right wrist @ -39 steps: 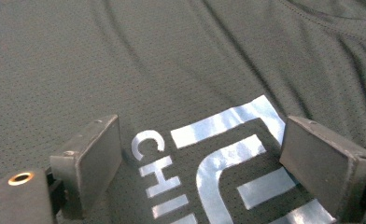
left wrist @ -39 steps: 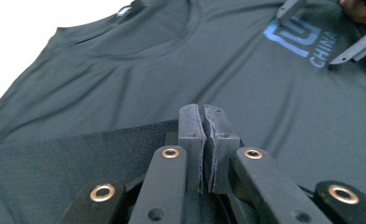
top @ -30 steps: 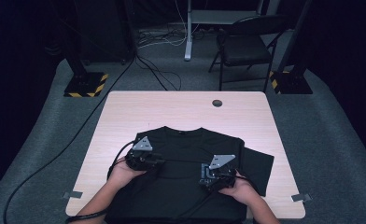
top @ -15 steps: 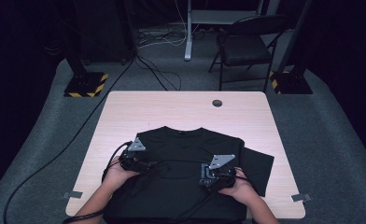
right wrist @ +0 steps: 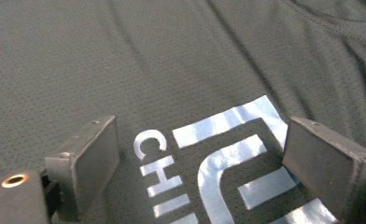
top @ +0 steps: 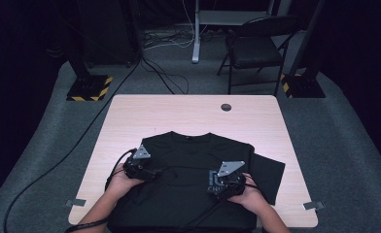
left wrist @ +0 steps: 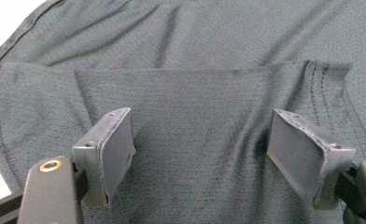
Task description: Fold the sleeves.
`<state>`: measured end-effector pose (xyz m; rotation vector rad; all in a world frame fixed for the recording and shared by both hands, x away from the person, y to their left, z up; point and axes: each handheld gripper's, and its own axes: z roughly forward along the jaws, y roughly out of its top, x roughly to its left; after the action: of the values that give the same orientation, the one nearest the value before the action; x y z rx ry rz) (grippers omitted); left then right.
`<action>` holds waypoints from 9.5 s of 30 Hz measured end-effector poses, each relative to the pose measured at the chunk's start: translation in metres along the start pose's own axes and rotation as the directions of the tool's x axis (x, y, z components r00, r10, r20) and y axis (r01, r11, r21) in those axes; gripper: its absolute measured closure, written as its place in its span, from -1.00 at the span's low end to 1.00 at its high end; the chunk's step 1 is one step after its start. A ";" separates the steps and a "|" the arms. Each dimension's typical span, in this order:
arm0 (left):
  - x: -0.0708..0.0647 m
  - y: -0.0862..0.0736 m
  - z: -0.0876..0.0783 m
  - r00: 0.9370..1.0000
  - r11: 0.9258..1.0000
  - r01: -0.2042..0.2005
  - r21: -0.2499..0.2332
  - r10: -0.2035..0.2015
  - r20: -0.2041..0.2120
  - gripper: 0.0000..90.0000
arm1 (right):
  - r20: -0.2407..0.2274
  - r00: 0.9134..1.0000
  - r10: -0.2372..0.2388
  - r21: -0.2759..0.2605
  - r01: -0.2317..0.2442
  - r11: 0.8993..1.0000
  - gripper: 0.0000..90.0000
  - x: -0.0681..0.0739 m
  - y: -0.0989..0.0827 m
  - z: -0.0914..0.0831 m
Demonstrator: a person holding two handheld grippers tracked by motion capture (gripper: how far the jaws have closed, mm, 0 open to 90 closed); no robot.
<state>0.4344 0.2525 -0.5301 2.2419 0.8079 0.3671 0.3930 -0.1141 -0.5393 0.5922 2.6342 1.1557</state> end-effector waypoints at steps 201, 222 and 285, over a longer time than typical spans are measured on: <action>-0.008 -0.004 -0.007 1.000 0.999 0.024 0.033 -0.024 -0.016 -0.56 | 0.150 0.975 0.162 0.053 -0.172 0.984 -0.28 -0.027 0.012 -0.004; -0.019 0.006 0.004 1.000 1.000 0.004 0.026 -0.004 0.001 -0.57 | 0.204 0.957 0.207 0.058 -0.223 0.973 -0.50 -0.033 -0.005 -0.021; 0.014 0.008 -0.003 0.996 0.997 0.077 0.003 -0.077 -0.053 -0.57 | 0.248 0.932 0.266 0.036 -0.284 0.958 -0.65 -0.033 -0.020 -0.049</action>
<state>0.4473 0.2586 -0.5218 2.2071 0.9212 0.3895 0.4003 -0.1729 -0.5201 1.0737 2.4465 0.9861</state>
